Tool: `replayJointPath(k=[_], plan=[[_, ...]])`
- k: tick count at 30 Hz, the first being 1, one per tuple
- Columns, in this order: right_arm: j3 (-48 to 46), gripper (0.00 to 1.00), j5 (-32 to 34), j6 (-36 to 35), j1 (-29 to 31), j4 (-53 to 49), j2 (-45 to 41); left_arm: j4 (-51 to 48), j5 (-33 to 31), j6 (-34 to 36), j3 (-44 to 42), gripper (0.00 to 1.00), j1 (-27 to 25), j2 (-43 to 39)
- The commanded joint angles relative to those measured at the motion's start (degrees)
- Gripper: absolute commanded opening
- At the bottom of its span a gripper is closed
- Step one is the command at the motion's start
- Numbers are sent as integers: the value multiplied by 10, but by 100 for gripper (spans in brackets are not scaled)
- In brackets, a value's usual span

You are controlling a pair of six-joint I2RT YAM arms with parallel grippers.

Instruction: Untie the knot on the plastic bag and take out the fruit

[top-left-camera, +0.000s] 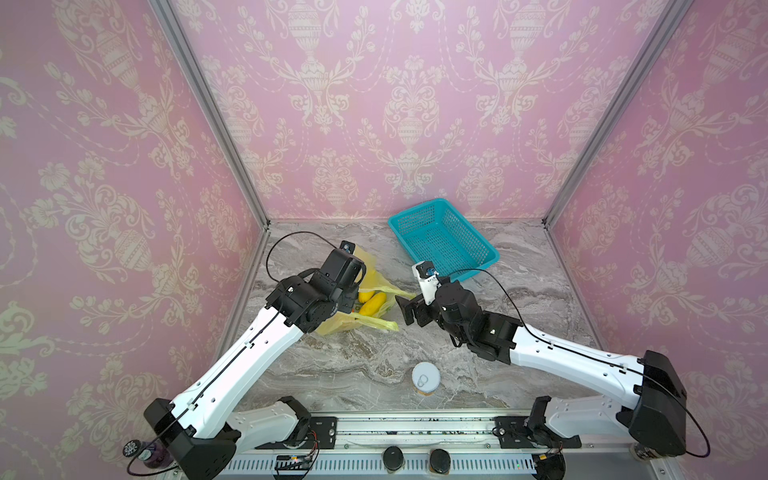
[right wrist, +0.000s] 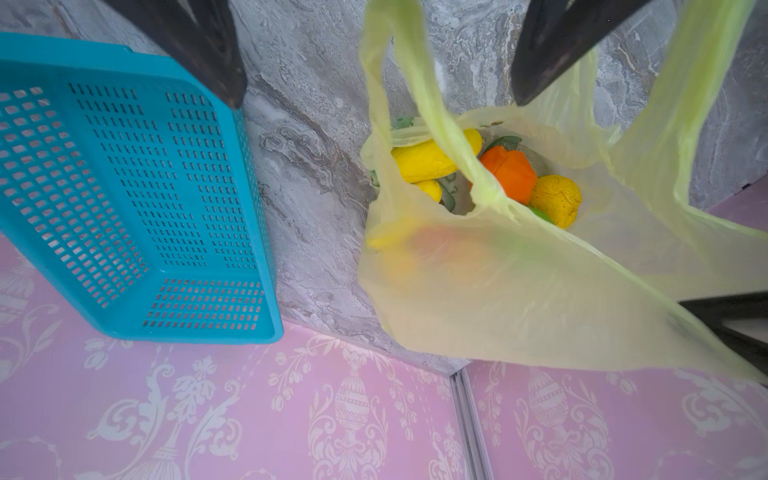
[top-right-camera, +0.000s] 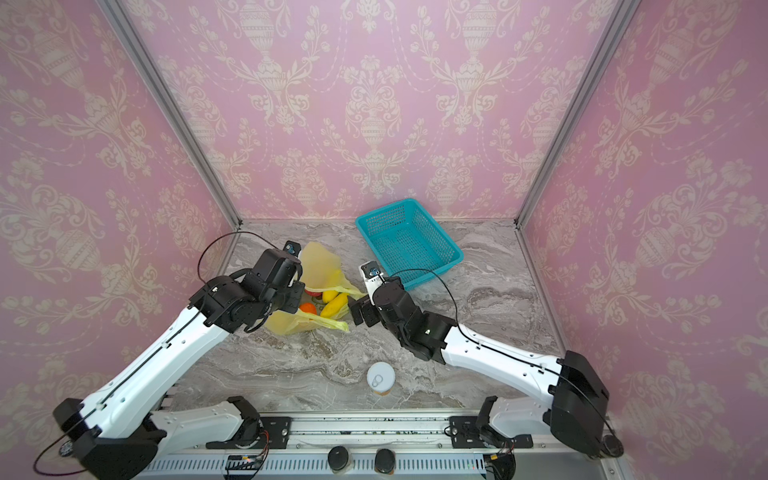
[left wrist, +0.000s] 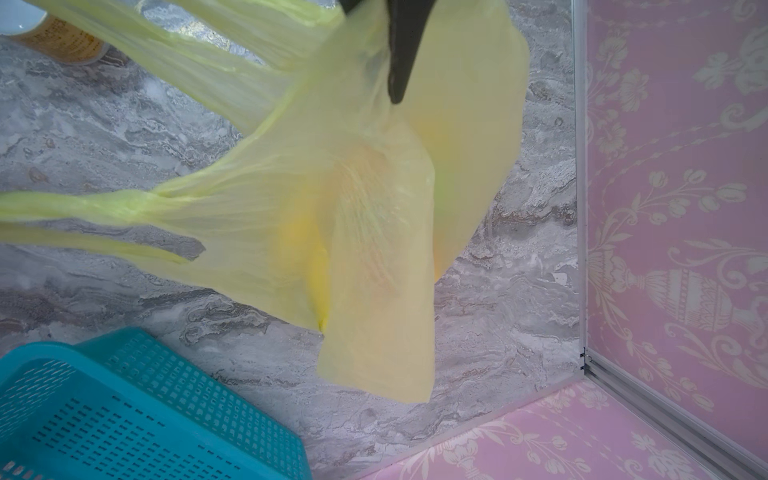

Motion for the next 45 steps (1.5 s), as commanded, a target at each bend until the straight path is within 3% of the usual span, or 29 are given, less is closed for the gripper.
replayJointPath(k=[1,2,7,9,10,16,20,23,25,27,28,32,36,42,45], plan=[[38,91,4,-48,-4,-1,50,-73,-35,36,48,0,-5,-1],[49,82,9,-51,-4,-3,63,-80,-29,47,56,0,-5,0],[108,13,-16,-42,-6,-48,98,-72,16,66,55,0,-6,-12],[102,1,-21,-31,-6,-45,90,-67,36,66,52,0,-6,-15],[92,0,-15,-28,-6,-35,81,-62,39,65,42,0,-7,-19],[31,0,76,8,-6,-39,-6,11,65,58,-83,0,-13,-34],[-21,0,154,43,-15,-71,-69,15,60,46,-113,0,-13,-20],[-53,0,146,62,-33,-73,-87,24,76,45,-122,0,-13,-33],[-72,13,117,61,-33,-51,-84,33,85,45,-129,0,-12,-46],[-83,39,83,66,-32,-36,-76,40,86,45,-136,0,-12,-59],[-84,45,76,69,-30,-35,-73,42,83,44,-139,0,-12,-64],[-75,63,72,54,-6,-50,-91,57,63,39,-152,0,-2,-87],[-93,76,104,25,65,-30,-137,74,92,37,-167,0,20,-111],[-90,75,127,27,165,-41,-171,82,114,36,-181,0,31,-119],[-74,65,155,1,215,-50,-162,79,115,34,-182,0,32,-113]])
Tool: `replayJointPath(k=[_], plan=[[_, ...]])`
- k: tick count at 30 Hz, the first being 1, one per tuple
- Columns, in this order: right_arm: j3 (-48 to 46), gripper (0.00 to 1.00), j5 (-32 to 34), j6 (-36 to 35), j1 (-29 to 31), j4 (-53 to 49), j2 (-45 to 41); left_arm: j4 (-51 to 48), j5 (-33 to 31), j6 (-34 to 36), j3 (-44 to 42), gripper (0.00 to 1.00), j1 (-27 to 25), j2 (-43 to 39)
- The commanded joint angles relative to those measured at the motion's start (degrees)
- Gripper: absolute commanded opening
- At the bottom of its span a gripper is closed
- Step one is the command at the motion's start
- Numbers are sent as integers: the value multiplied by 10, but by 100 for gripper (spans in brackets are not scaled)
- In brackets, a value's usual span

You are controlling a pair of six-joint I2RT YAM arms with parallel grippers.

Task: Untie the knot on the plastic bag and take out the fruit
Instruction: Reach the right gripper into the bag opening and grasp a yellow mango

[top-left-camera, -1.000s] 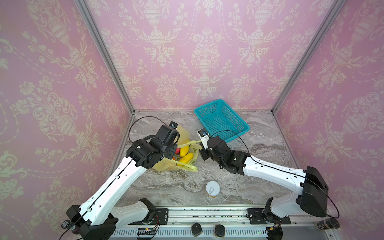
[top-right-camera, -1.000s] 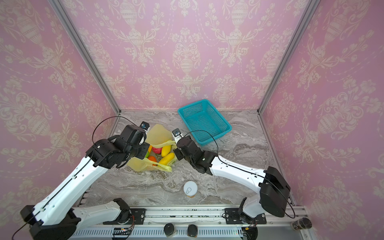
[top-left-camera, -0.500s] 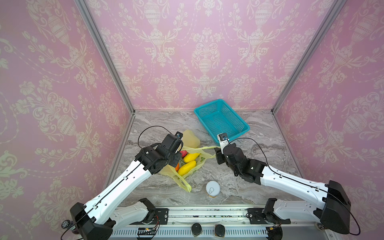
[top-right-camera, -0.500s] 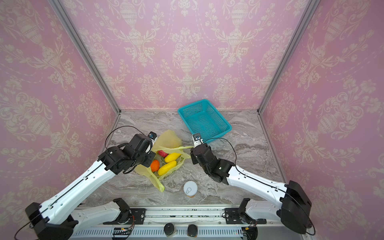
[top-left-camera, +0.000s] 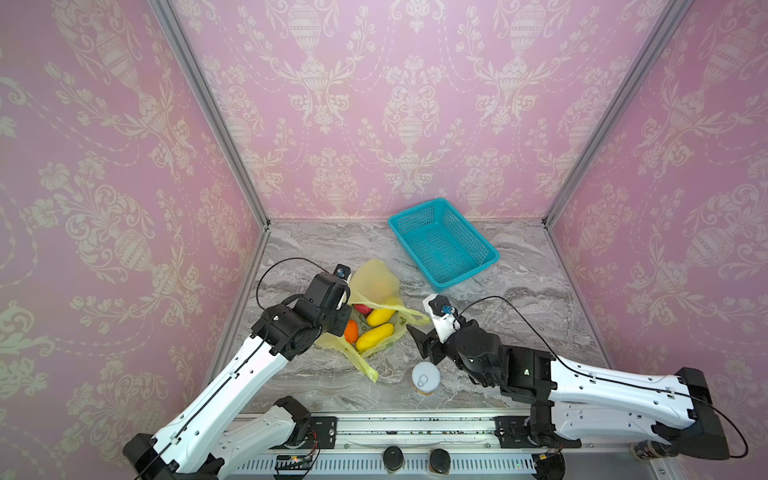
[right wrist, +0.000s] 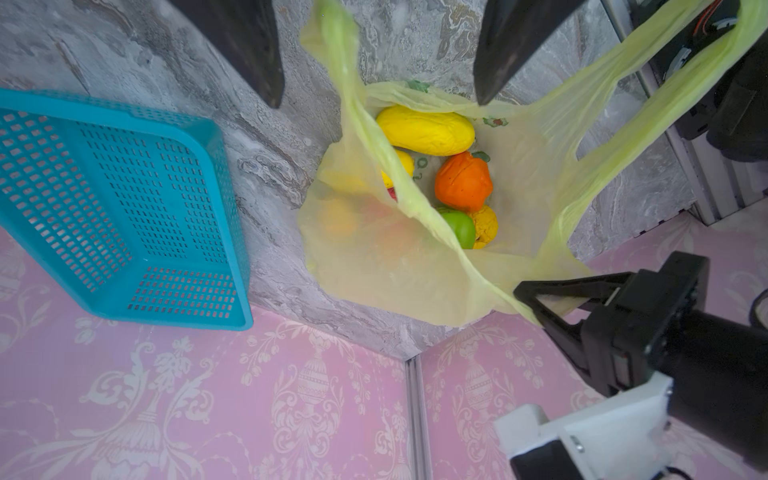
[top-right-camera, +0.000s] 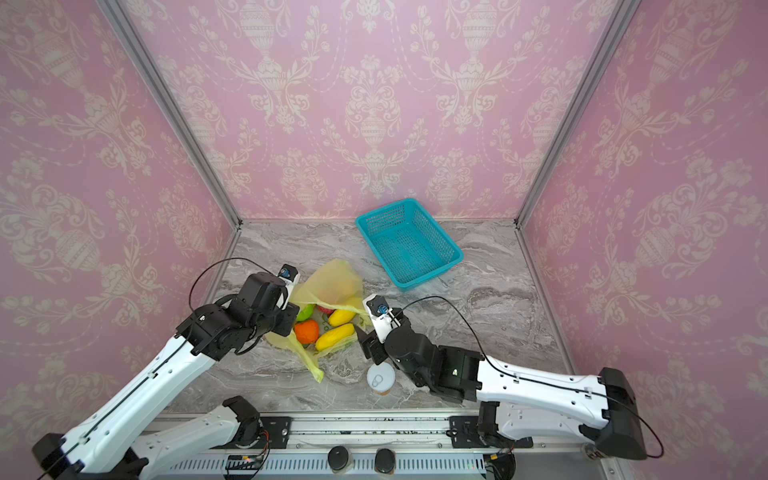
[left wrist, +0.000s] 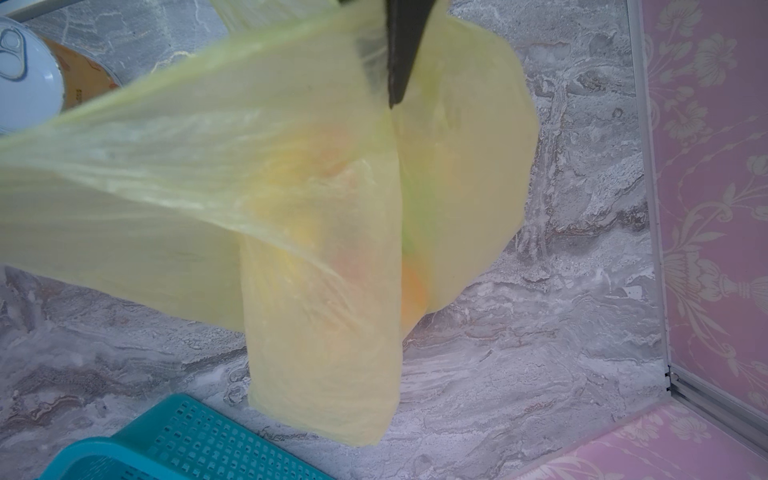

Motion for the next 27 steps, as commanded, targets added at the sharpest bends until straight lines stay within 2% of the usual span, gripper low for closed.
replayJointPath(k=[1,3,6,8,12,15,27], plan=[[18,55,41,-36,46,-3,10,0,13,-13,-9,0,7,2],[16,39,30,-49,65,17,30,3,14,-13,-10,0,10,-1],[17,24,-7,-48,68,42,86,4,24,-13,-13,0,11,-1],[30,17,-33,-46,60,43,125,5,25,-13,-15,0,11,0],[56,17,-96,-28,20,46,202,3,29,-14,-14,0,12,-3],[69,16,-99,-18,-3,49,250,7,29,-15,-20,0,12,-14],[153,37,-106,-60,-18,24,392,7,29,-17,-23,0,12,-13]])
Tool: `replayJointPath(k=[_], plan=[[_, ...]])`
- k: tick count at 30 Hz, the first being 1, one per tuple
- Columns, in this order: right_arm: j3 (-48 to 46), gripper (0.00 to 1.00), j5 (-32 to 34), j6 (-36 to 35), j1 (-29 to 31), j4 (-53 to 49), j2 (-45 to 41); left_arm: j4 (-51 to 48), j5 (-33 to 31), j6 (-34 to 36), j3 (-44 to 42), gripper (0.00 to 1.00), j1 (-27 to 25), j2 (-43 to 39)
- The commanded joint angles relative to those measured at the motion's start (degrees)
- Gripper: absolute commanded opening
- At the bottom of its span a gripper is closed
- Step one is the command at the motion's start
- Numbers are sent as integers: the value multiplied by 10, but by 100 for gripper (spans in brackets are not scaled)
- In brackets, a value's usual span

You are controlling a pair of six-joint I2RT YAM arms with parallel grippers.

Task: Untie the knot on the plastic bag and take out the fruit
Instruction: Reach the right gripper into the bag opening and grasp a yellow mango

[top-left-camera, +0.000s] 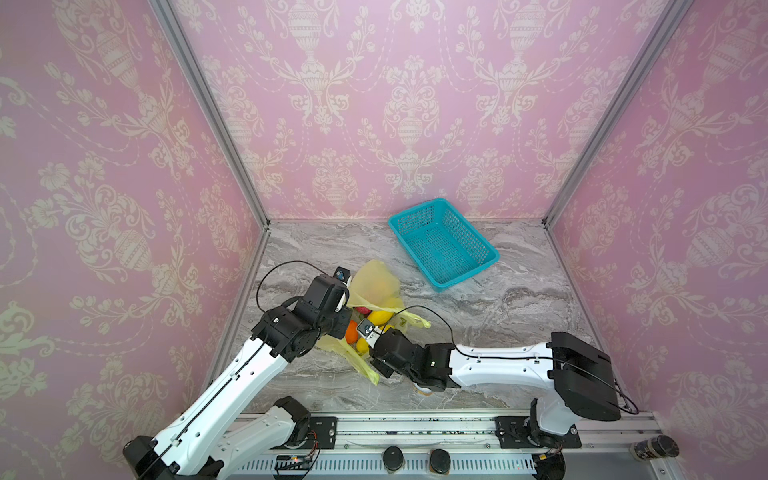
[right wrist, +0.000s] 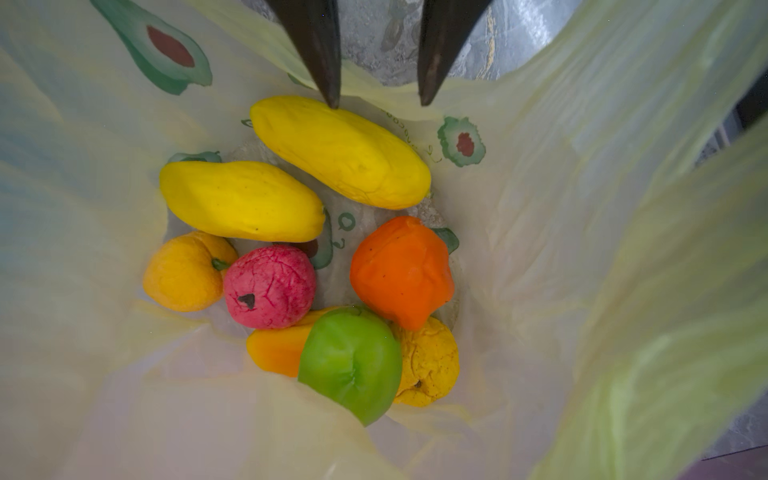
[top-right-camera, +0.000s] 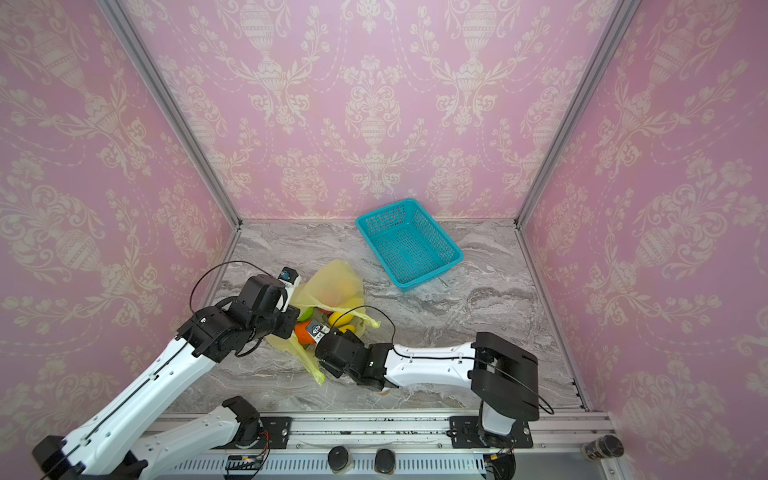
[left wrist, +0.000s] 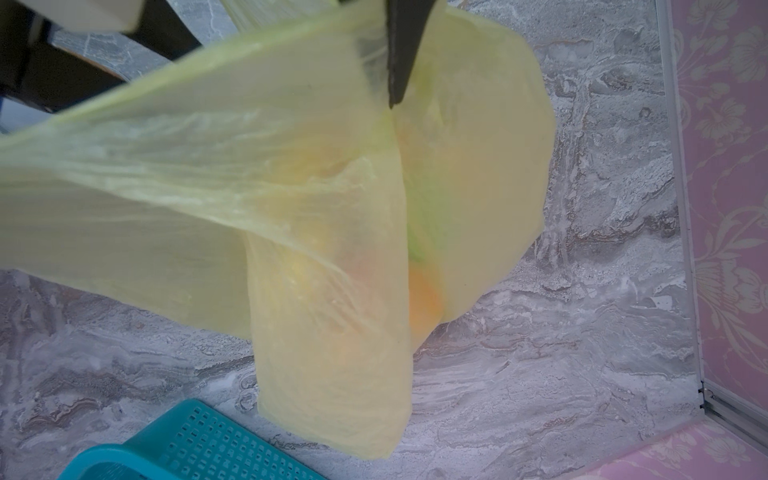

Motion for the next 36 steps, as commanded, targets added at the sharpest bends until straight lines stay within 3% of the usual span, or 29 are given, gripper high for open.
replayJointPath(k=[1,9,19,25,31,36], plan=[[20,39,-9,-21,-7,-10,26,0,5,-10,-5,0,5,-5],[43,52,-10,-42,-25,-41,59,3,23,-8,-9,0,5,-30],[86,54,-33,-56,-44,-84,97,6,24,-8,-15,0,5,-40],[92,72,-59,-70,-44,-83,107,7,27,-8,-16,0,5,-39],[161,86,12,-81,-45,-131,169,6,32,-7,-16,0,5,-32],[212,87,38,-83,-49,-175,224,8,32,-8,-17,0,5,-37]])
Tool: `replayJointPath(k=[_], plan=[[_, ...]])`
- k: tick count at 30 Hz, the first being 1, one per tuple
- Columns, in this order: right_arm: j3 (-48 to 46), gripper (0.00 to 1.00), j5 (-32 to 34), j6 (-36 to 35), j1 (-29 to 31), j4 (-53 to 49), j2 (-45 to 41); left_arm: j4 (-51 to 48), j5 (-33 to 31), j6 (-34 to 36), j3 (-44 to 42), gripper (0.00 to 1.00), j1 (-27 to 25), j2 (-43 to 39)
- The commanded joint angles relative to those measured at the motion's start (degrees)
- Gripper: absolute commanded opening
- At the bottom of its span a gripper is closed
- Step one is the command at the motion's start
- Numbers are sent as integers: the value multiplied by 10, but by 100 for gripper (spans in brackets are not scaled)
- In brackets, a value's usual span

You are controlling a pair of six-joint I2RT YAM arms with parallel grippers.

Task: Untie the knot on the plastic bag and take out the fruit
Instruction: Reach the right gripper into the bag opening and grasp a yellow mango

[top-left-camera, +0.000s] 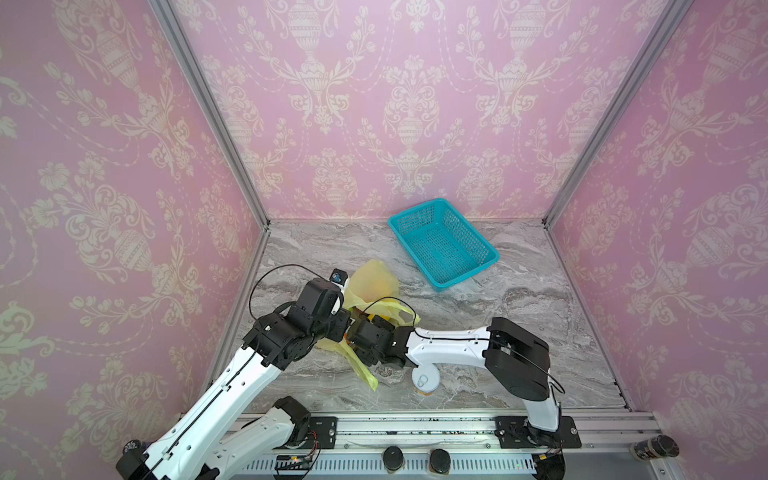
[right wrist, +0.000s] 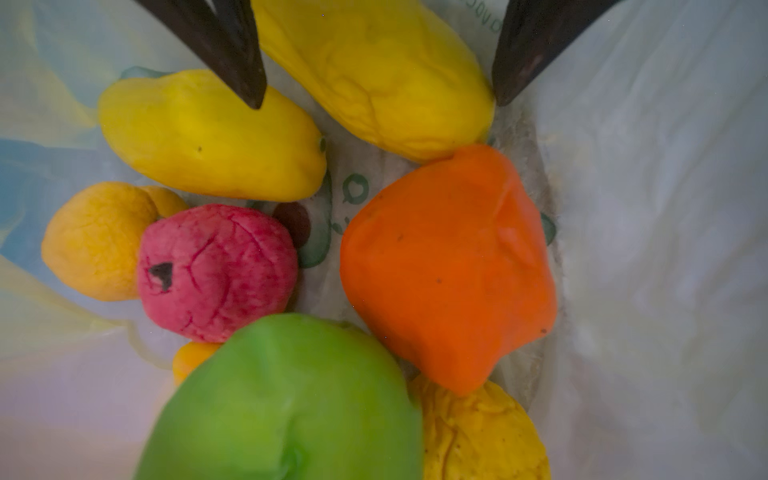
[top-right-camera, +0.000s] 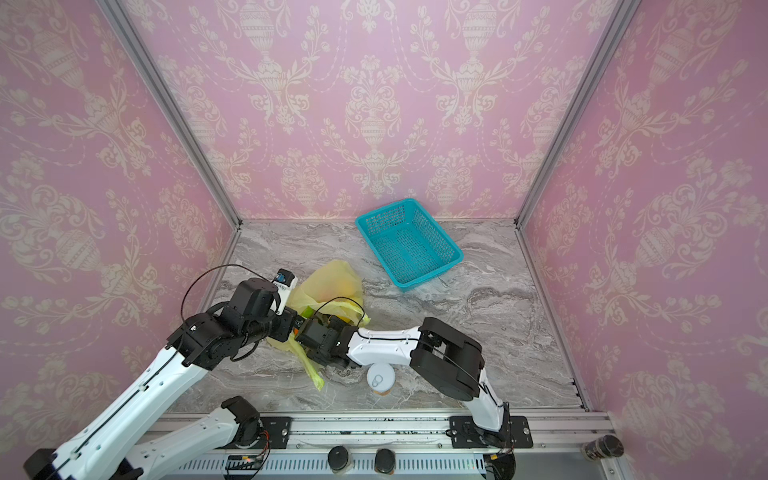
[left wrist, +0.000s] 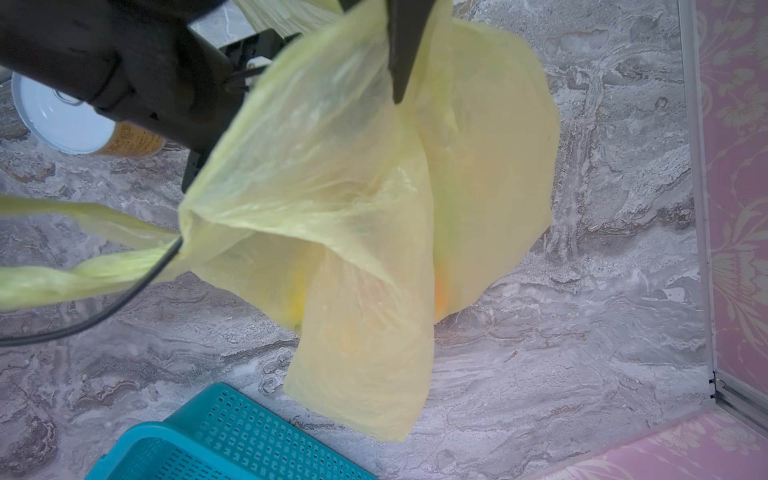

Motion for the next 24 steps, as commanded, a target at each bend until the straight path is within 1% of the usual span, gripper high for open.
replayJointPath(k=[1,5,8,10,11,12,13,15,16,18,21,24], plan=[[21,87,26,-6,-4,-54,23,3,13,-8,-7,0,5,-3],[18,87,17,1,-7,-68,22,3,13,-8,-7,0,5,-1],[-3,89,19,4,-13,-56,12,2,13,-8,-7,0,5,-3],[-15,88,17,11,-21,-49,8,4,12,-8,-7,0,5,-7],[-16,85,14,12,-24,-48,8,3,13,-8,-8,0,5,-7],[-15,79,11,16,-28,-51,10,3,13,-7,-8,0,5,-5],[-11,72,11,19,-30,-59,12,3,14,-8,-7,0,5,-4],[-1,53,11,21,-31,-72,13,3,13,-7,-8,0,5,-2],[1,48,8,21,-31,-75,12,3,14,-8,-8,0,5,-1],[-1,44,0,19,-31,-68,3,3,15,-8,-7,0,5,1],[-1,31,-19,18,-31,-51,-10,3,13,-8,-7,0,5,0],[5,21,-23,25,-30,-45,-25,3,14,-8,-8,0,5,1]])
